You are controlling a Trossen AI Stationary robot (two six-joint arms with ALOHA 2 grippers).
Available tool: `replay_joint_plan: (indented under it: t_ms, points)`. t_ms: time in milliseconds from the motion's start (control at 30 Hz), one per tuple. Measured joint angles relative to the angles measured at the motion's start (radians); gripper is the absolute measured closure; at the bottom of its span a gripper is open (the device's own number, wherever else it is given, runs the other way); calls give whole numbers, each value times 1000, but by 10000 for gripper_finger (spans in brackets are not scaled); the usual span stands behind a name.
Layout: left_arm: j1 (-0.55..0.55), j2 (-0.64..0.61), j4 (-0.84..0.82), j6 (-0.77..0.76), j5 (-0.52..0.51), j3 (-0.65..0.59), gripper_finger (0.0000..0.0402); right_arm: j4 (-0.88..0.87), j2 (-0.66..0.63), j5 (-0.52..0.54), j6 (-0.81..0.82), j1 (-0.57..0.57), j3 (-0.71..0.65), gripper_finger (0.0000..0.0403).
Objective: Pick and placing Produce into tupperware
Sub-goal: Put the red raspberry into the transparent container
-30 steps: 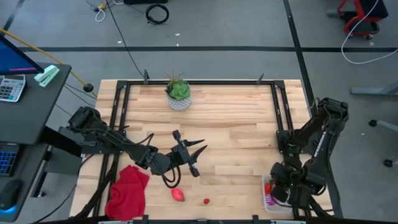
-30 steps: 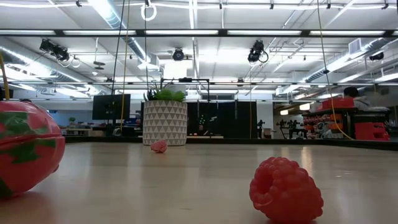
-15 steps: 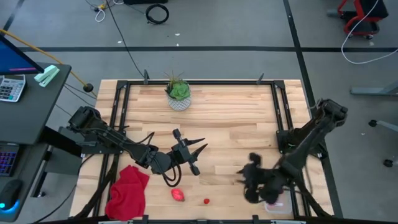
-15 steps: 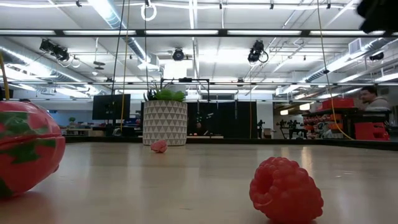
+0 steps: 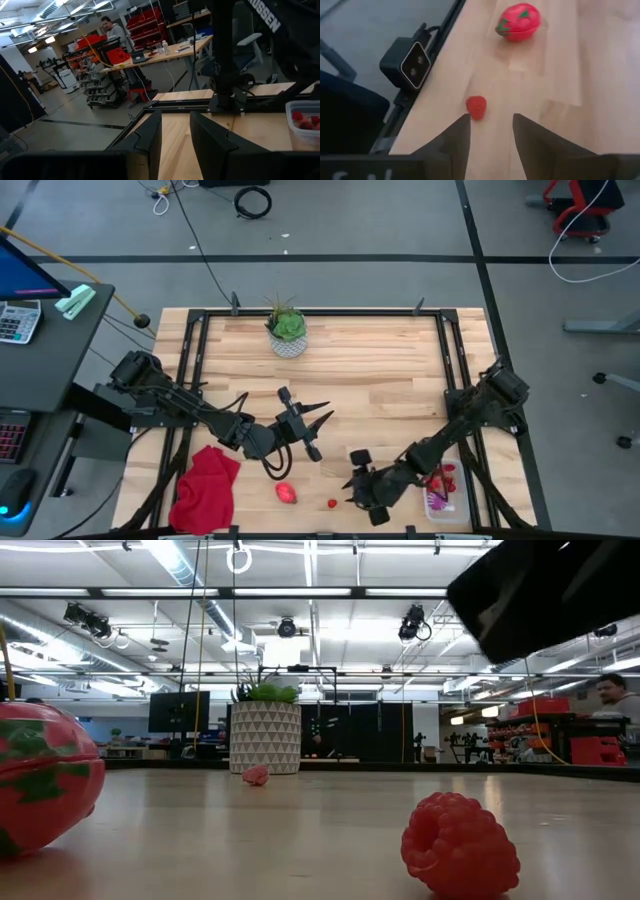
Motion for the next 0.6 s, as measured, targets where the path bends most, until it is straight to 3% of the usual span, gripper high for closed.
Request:
replay_joint_plan:
  t_ms: [200,600]
  points:
    - [0,0,0,-1,0,0,294,161,54,-163,-8,-56,0,229]
    - [-2,0,-6,-54,0,0,294,213,137,-97,-86,-68,0,192]
